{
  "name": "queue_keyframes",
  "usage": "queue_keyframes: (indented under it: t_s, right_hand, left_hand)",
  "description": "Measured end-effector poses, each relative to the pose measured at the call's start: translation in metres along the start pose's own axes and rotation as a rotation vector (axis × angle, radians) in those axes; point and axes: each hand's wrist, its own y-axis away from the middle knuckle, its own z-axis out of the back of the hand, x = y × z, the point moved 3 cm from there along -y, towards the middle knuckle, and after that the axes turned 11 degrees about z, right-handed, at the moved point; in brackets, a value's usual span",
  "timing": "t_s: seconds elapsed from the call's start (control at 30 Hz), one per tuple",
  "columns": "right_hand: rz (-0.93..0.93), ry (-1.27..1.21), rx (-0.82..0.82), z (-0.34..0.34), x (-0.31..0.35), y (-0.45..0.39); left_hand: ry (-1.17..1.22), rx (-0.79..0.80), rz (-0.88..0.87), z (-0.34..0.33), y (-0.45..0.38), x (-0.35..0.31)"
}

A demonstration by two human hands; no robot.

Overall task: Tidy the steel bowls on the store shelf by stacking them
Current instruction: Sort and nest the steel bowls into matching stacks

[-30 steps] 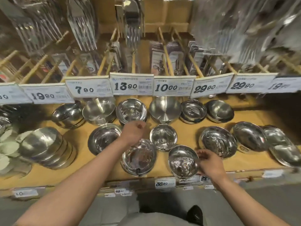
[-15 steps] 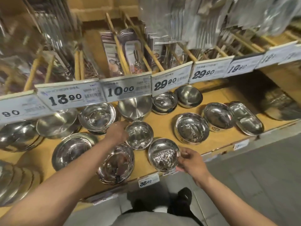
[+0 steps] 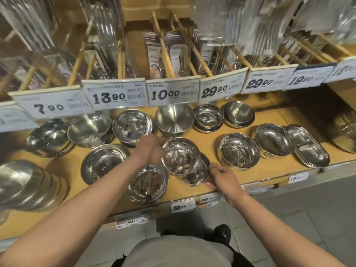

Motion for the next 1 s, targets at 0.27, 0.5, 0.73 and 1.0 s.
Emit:
queue_keyframes:
  t_s: [0.27,0.5,0.73,1.0]
  right_hand:
    - [-0.002,0.080,0.113,-0.012,0.031,-0.011]
    - [0.079,0.289,0.143,-0.017,0.039,-0.023]
    - [0.151,0.446,0.131,-0.011,0.053,-0.034]
    - [0.195,0.494,0.109,0.004,0.058,-0.044]
  left_hand:
    - [0.004,-0.018,0.002,-0.028,0.024,-0.008]
    - [-0.060,0.007,0.066,-0.033,0.017,-0.014]
    - [-0.003,0.064,0.066,-0.037,0.010,-0.019]
    - [0.149,0.050,0.111,-0.046,0.011,-0.028]
